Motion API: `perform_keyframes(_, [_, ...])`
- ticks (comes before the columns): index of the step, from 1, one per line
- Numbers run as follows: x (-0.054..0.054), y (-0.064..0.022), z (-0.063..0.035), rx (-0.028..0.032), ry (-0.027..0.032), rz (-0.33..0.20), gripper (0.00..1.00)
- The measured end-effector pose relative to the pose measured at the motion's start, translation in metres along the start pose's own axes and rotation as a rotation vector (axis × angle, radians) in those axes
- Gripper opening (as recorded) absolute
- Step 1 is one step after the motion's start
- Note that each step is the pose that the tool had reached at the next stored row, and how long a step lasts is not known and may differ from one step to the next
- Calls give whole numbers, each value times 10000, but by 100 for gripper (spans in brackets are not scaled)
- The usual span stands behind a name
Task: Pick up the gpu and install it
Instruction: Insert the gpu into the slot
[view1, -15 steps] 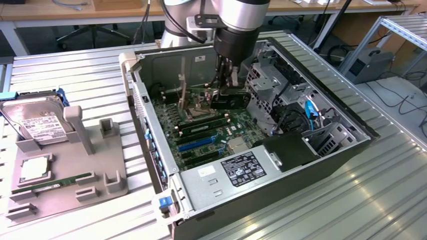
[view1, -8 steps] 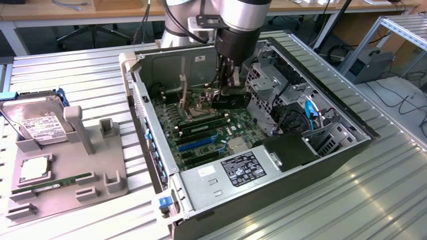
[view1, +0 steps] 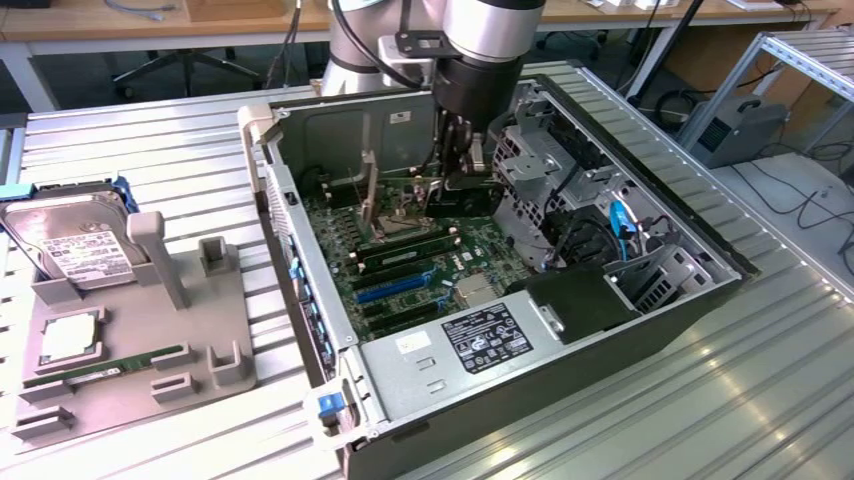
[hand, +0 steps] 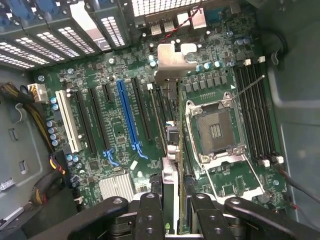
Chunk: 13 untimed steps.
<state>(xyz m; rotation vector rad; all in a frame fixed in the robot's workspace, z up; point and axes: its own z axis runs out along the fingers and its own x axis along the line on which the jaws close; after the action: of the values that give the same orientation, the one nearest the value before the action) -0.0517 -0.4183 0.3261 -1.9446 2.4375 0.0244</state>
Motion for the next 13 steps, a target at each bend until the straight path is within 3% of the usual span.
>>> perform_keyframes(13, [0, -1, 0, -31, -3, -1106, 27])
